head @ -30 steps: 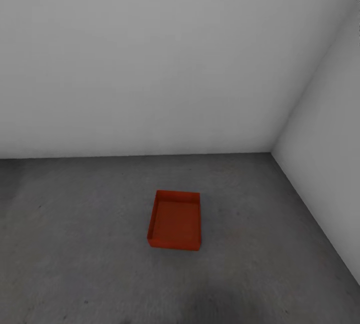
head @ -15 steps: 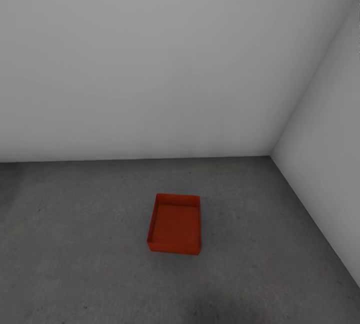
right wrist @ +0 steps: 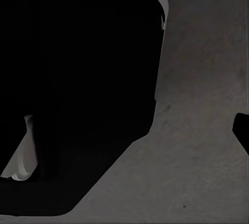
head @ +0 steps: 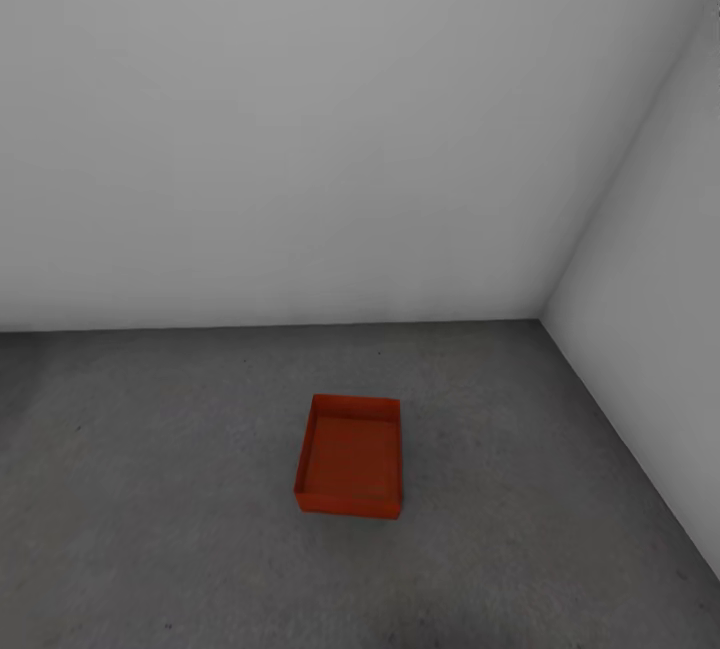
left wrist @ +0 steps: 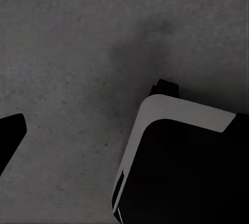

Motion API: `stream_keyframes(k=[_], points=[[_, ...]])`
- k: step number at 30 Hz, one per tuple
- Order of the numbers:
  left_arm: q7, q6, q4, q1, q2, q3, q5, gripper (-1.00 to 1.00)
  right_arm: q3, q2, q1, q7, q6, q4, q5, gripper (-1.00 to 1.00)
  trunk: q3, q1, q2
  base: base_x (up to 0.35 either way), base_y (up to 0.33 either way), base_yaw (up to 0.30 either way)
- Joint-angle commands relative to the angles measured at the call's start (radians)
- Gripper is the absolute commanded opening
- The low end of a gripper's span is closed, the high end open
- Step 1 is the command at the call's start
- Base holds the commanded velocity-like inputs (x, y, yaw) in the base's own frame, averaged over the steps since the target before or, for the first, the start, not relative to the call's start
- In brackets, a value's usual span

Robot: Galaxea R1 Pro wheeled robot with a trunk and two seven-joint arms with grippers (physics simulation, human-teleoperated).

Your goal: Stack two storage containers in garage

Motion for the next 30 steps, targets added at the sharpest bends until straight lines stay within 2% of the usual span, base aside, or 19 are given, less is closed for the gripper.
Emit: stream_keyframes(k=[1, 9, 18, 28, 30], points=[[0.001, -0.001, 0.000, 0.000, 0.000, 0.008, 0.002, 1.00, 0.007, -0.001, -0.001, 0.002, -0.006, 0.003, -0.003, 1.00, 0.001, 0.000, -0.001, 0.000, 0.000, 0.000], [0.001, -0.001, 0.000, 0.000, 0.000, 0.008, 0.002, 1.00, 0.008, 0.004, -0.002, 0.002, -0.011, 0.003, -0.004, 1.00, 0.014, 0.000, -0.001, 0.000, 0.000, 0.000], [0.001, -0.003, -0.013, 0.000, 0.003, 0.009, 0.001, 1.00, 0.007, -0.003, -0.001, 0.002, -0.012, 0.002, -0.004, 1.00, 0.028, 0.000, -0.001, 0.000, 0.000, 0.000], [0.000, 0.005, -0.001, 0.000, -0.015, 0.010, 0.008, 1.00, 0.007, -0.004, -0.001, 0.002, -0.012, 0.002, -0.004, 1.00, 0.044, 0.000, -0.001, 0.000, 0.000, 0.000], [-0.002, 0.011, 0.002, 0.022, -0.020, 0.010, 0.008, 1.00, 0.006, -0.004, -0.001, 0.002, -0.012, 0.002, -0.004, 1.00, 0.048, 0.000, -0.001, 0.000, 0.000, 0.000]])
